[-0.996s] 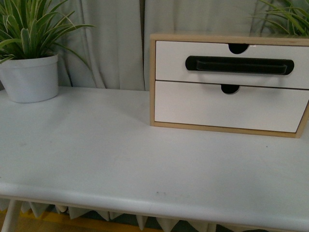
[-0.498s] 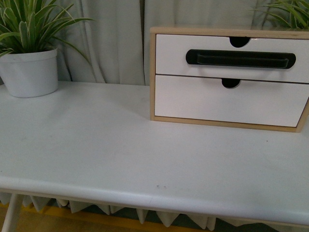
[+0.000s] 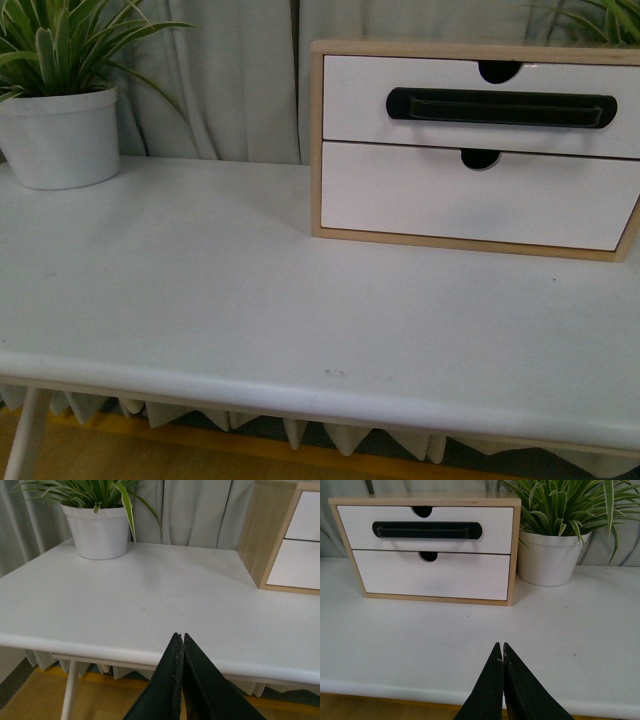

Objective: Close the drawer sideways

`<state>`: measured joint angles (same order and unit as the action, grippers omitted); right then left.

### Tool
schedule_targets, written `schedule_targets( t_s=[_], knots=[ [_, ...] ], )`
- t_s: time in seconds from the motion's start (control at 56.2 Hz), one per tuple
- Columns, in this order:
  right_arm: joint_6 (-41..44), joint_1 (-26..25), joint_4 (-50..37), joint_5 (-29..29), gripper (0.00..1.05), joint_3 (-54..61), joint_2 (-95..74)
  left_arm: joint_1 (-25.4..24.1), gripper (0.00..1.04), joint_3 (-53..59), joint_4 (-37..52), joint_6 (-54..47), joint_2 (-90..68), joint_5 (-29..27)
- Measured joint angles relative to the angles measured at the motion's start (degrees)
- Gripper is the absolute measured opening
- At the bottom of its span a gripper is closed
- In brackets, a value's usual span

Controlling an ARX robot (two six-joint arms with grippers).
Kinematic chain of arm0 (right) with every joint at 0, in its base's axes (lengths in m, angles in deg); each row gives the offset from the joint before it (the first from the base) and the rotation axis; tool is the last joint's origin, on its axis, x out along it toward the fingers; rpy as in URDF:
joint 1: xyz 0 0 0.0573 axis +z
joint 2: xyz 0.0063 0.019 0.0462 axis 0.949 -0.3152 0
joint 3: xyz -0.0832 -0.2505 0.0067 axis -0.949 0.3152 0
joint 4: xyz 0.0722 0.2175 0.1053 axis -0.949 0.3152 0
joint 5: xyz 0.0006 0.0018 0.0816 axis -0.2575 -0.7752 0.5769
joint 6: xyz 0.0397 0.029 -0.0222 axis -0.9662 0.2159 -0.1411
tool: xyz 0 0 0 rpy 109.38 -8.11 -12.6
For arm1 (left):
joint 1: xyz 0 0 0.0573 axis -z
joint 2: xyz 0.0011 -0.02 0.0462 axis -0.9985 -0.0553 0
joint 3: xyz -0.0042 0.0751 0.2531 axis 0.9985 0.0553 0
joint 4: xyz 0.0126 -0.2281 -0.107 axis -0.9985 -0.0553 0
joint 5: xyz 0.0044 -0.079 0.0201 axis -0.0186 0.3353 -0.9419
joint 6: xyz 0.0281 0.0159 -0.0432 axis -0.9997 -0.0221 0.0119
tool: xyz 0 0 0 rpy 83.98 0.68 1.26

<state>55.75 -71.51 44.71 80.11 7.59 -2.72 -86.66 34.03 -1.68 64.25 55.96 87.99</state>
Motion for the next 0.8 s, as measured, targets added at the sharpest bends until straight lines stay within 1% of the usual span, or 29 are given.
schedule_targets(
  t_s=[0.16, 0.409, 0.462, 0.498, 0.783, 0.8],
  knots=[
    [0.0, 0.0, -0.2, 0.0, 0.01, 1.4, 1.2, 0.0, 0.04, 0.0, -3.9, 0.0, 4.0, 0.0],
    [0.0, 0.0, -0.7, 0.0, 0.01, 4.3, 3.8, 0.0, 0.04, 0.0, -7.3, 0.0, 7.5, -0.1],
    [0.0, 0.0, -0.7, 0.0, 0.01, 4.4, 3.8, 0.0, 0.04, 0.0, -15.0, 0.0, 13.2, 0.1],
    [0.0, 0.0, -0.7, -0.1, 0.01, 4.4, 3.9, 0.0, 0.04, 0.0, -17.0, 0.1, 16.1, 0.0],
    [0.0, 0.0, -0.7, -0.1, 0.01, 4.4, 4.0, 0.0, 0.04, 0.0, -17.5, 0.1, 17.2, 0.0],
    [0.0, 0.0, -0.7, -0.1, 0.01, 4.4, 4.0, 0.0, 0.06, 0.0, -17.5, 0.2, 17.2, 0.0]
  ],
)
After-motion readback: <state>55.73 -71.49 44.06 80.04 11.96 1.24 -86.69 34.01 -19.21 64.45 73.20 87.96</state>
